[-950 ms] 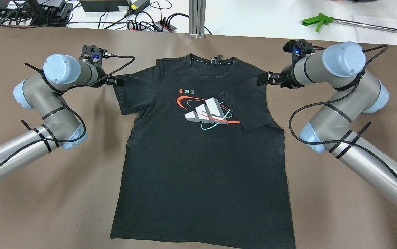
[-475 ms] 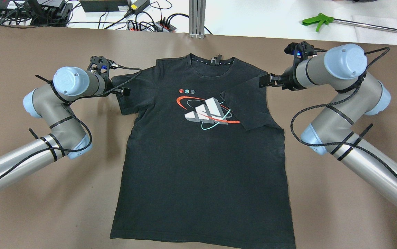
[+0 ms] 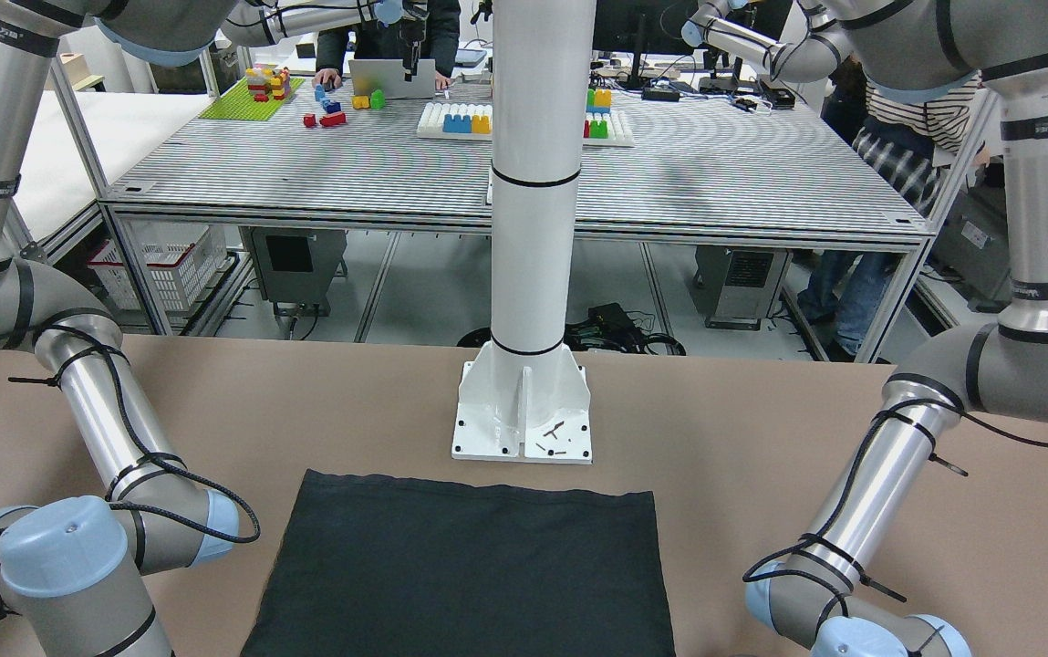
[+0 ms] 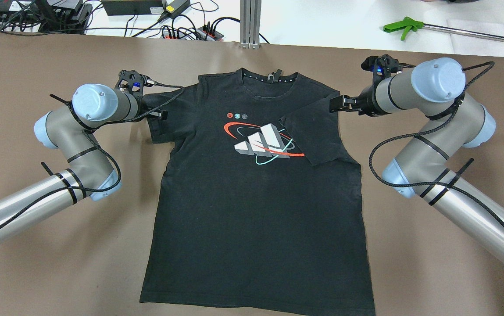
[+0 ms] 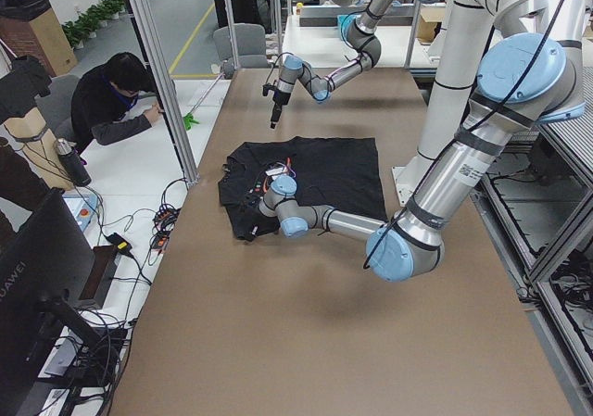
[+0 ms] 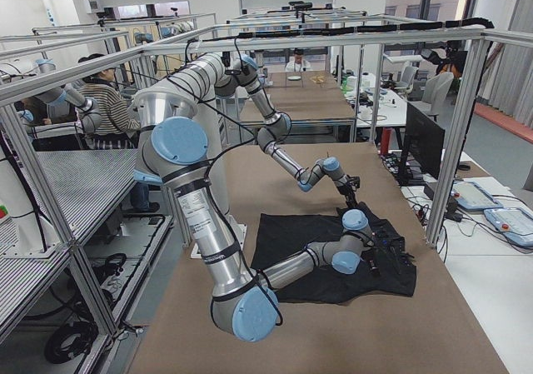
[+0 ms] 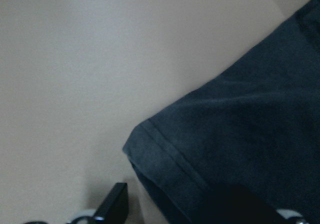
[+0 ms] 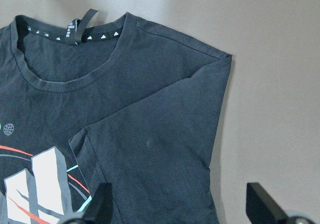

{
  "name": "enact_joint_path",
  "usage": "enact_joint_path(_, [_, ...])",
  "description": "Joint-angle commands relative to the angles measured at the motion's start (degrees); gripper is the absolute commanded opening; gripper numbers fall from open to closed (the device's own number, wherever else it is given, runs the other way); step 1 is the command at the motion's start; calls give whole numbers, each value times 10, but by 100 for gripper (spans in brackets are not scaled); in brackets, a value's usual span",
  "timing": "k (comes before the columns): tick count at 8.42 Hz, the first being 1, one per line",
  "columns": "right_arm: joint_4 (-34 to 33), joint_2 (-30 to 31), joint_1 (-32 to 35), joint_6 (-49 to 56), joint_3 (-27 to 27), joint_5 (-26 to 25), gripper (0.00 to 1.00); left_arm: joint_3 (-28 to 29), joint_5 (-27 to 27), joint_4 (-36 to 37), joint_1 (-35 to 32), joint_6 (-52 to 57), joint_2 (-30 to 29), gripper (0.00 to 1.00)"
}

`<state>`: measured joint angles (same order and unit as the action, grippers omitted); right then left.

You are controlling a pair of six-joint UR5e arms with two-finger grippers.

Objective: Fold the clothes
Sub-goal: 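Grasp the sleeve near the left gripper while the right gripper holds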

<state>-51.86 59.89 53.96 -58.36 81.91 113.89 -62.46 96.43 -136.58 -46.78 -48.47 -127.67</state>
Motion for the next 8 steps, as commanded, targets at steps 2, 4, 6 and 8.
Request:
enact_joint_path(2, [4, 6, -1, 0, -3, -2, 94, -6, 5, 37, -5, -9, -31, 0])
enact_joint_path(4, [7, 8, -2, 0, -3, -2, 94, -16, 26, 59, -23, -9, -46, 0])
enact_joint_path(6, [8, 8, -2, 1, -2, -2, 94, -93, 50, 176, -31, -37, -66, 0])
enact_joint_path(8, [8, 11, -2, 3, -3, -2, 94, -91, -13, 191, 25, -127, -94, 0])
